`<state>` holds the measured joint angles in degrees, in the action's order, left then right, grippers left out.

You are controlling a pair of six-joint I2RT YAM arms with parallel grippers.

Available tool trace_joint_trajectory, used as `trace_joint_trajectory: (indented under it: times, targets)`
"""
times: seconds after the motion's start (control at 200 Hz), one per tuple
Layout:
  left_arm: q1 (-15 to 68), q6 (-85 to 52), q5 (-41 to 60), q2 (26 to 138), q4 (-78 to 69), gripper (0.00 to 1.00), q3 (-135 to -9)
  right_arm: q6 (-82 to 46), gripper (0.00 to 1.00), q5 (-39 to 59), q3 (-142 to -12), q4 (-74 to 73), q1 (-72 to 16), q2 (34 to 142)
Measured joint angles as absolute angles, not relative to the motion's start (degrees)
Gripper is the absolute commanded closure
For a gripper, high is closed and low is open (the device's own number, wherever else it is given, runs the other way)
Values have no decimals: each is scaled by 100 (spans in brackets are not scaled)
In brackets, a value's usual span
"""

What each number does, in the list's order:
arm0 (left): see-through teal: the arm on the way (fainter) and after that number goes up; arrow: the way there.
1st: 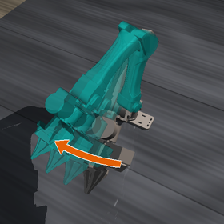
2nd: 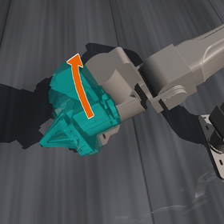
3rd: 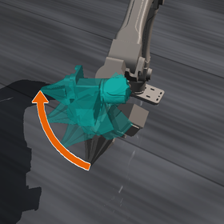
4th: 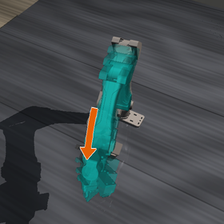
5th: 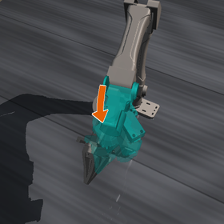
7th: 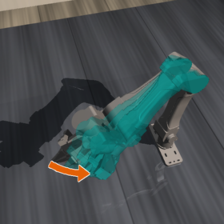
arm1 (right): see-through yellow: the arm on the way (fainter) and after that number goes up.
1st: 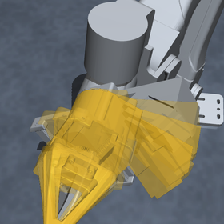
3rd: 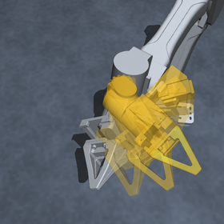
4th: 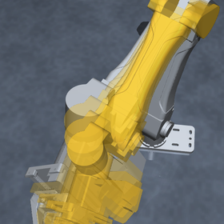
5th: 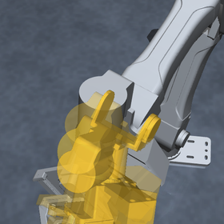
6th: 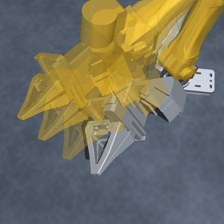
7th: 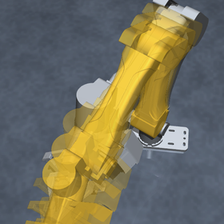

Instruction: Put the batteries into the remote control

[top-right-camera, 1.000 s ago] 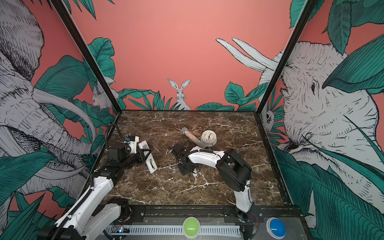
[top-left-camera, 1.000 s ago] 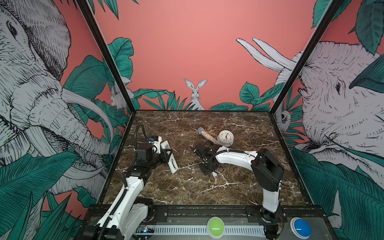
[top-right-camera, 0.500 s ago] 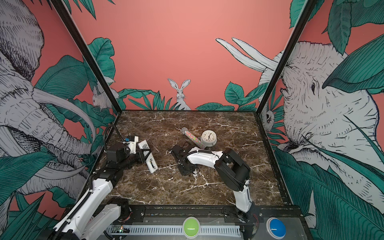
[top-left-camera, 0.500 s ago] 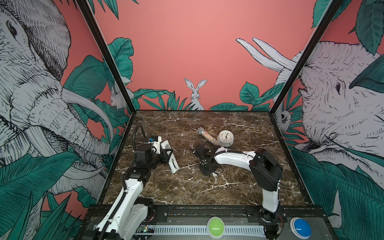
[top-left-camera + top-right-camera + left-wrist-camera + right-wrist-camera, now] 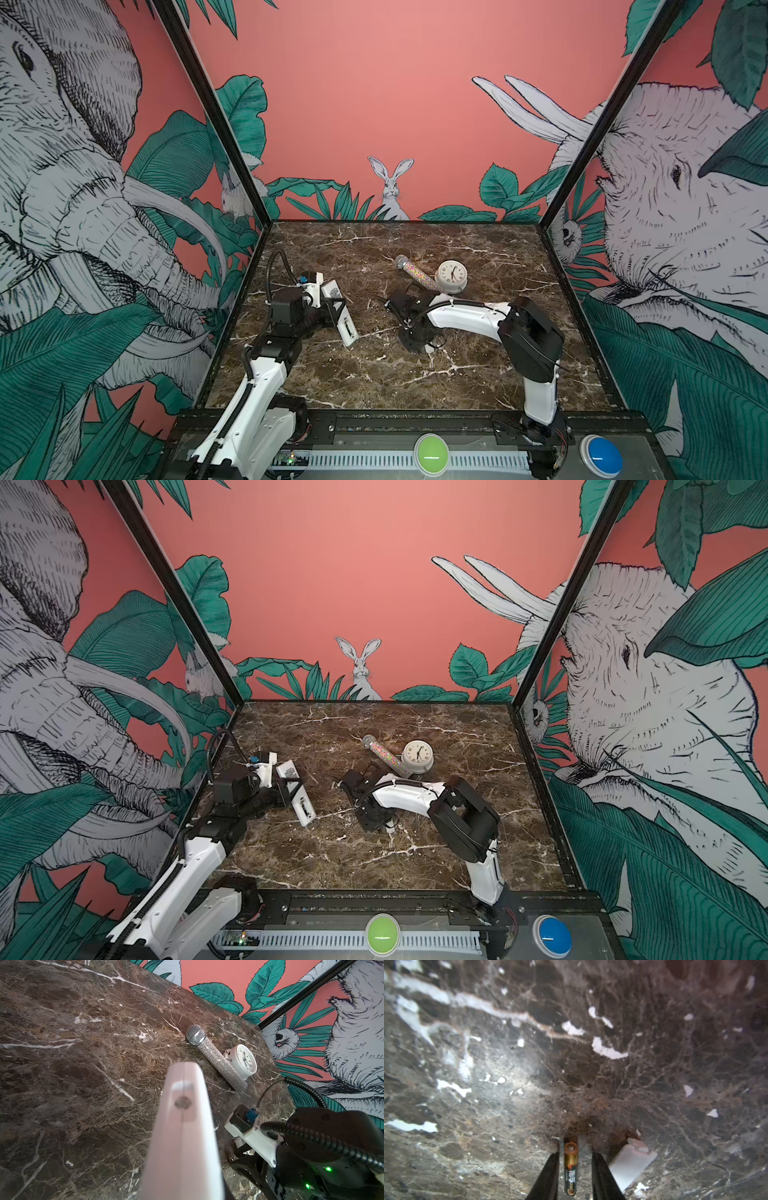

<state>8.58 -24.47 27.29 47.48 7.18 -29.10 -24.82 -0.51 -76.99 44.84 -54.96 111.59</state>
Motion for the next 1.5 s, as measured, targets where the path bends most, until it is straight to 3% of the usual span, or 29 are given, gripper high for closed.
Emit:
trace_joint_trajectory:
  times: [0.22, 0.39, 0.575, 0.975, 1.5]
  targets:
    - [860, -2451, 2749, 4748, 687, 100, -2910, -2480, 79, -38, -7699, 4493, -5542, 11240]
    - [858, -2464, 2770, 4718, 687, 100, -2910, -2451, 94, 1, -7651, 4401, -5553, 11209]
    - [858, -2552, 2915, 4611, 519, 100, -2869, -2388, 100, 49, -7175, 3986, -5553, 10855]
    - [860, -2928, 3636, 4593, -224, 100, -2716, -2528, 100, 373, -6031, 2383, -5579, 9347]
    - [860, -2995, 3660, 4488, -268, 100, -2630, -2060, 100, 631, -6213, 2464, -5583, 10084]
